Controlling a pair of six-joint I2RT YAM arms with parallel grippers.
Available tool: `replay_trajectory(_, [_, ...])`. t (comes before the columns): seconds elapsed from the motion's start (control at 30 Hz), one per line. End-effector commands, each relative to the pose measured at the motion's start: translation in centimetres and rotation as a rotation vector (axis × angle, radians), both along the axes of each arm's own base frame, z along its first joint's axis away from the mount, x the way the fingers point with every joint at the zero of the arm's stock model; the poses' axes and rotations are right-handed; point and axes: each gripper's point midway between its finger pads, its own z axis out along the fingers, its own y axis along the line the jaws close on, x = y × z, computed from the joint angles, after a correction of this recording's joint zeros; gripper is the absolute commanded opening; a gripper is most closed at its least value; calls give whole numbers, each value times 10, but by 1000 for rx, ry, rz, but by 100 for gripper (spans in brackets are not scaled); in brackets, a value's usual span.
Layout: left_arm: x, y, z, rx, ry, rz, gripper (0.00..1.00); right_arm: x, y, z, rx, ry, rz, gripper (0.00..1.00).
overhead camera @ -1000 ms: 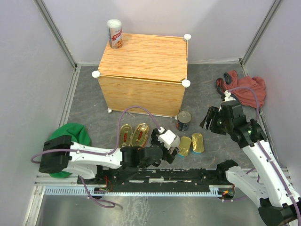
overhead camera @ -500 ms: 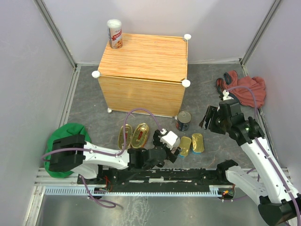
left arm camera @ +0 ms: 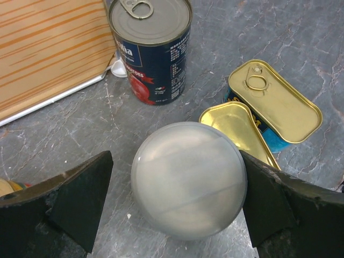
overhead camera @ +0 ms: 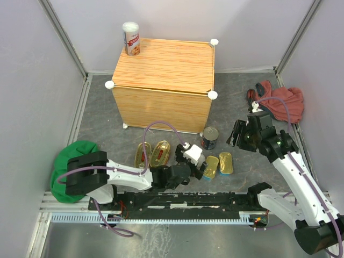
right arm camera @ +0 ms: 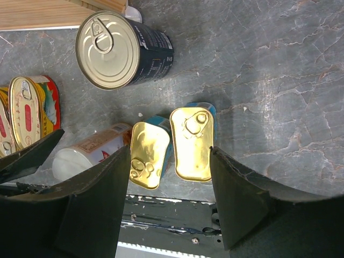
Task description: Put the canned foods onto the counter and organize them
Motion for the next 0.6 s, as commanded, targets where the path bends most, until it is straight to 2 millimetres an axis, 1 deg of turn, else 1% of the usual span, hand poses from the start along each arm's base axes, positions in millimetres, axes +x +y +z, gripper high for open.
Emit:
replay_trajectory(0.0, [10,-14,14,-62,-31,-11,98,12,2,19,0,-71,6,68])
replay_trajectory(0.1, [12,-16,11,-61,-30,-15,93,12,1,18,-6,-71,6,68])
replay_trajectory(0.2, [14,-16,8,-55,-28,-20,85,12,0,16,-13,-67,7,68])
replay_trajectory(0.27, [14,-15,7,-53,-25,-22,74,11,-1,15,-19,-62,8,68])
replay_trajectory(0.3, [15,-14,9,-60,-27,-20,67,11,-1,15,-21,-63,8,68])
replay_trajectory(0.37, [16,-13,13,-72,-28,-13,48,11,-2,15,-27,-62,7,68])
replay_trajectory(0.43, [17,-11,17,-78,-33,-3,35,11,-3,15,-30,-64,8,68])
replay_trajectory(0.5, [18,-8,23,-86,-39,5,28,11,-3,15,-30,-61,9,68])
replay_trajectory(0.57, [19,-6,28,-92,-44,13,26,11,-2,15,-27,-61,9,68])
